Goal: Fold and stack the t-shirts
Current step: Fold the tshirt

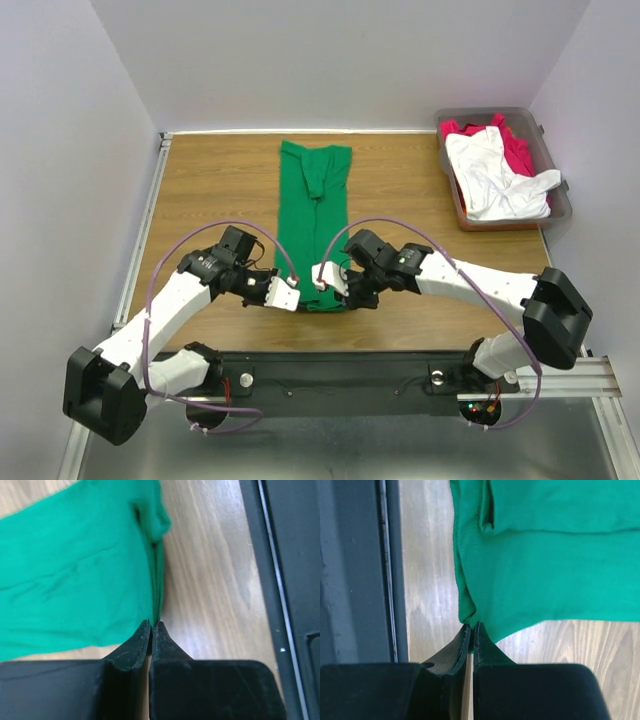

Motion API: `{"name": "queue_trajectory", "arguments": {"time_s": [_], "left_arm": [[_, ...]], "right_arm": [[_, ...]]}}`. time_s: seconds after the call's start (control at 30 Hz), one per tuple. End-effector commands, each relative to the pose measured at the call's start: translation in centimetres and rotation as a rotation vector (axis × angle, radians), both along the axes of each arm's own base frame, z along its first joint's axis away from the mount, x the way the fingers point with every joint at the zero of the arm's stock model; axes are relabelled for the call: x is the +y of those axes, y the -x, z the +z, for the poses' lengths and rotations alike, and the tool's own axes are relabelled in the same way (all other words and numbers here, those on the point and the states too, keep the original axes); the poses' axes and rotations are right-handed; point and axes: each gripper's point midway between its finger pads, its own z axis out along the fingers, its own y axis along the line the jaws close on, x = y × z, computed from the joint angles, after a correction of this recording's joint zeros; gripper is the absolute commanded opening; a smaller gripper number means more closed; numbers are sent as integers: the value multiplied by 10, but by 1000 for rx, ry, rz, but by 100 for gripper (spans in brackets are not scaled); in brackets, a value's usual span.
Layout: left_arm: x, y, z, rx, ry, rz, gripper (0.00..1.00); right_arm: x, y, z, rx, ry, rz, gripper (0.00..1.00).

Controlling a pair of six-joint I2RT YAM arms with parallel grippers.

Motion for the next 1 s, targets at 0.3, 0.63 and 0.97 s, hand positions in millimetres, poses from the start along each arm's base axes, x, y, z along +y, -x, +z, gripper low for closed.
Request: {"name": "queue_trajectory", "arguments": {"time_s": [0.3, 0.63, 0.97], "left_arm": [[-9, -101, 21, -62, 50, 112, 0], [2, -194, 9, -113, 19, 130, 0], [4, -260, -1, -117, 36, 151, 0]], "right_arm": [[7, -132, 35, -130, -66, -73, 1], [7, -217, 16, -173, -57, -97, 1], [5, -284, 5, -187, -79, -162, 1]]}}
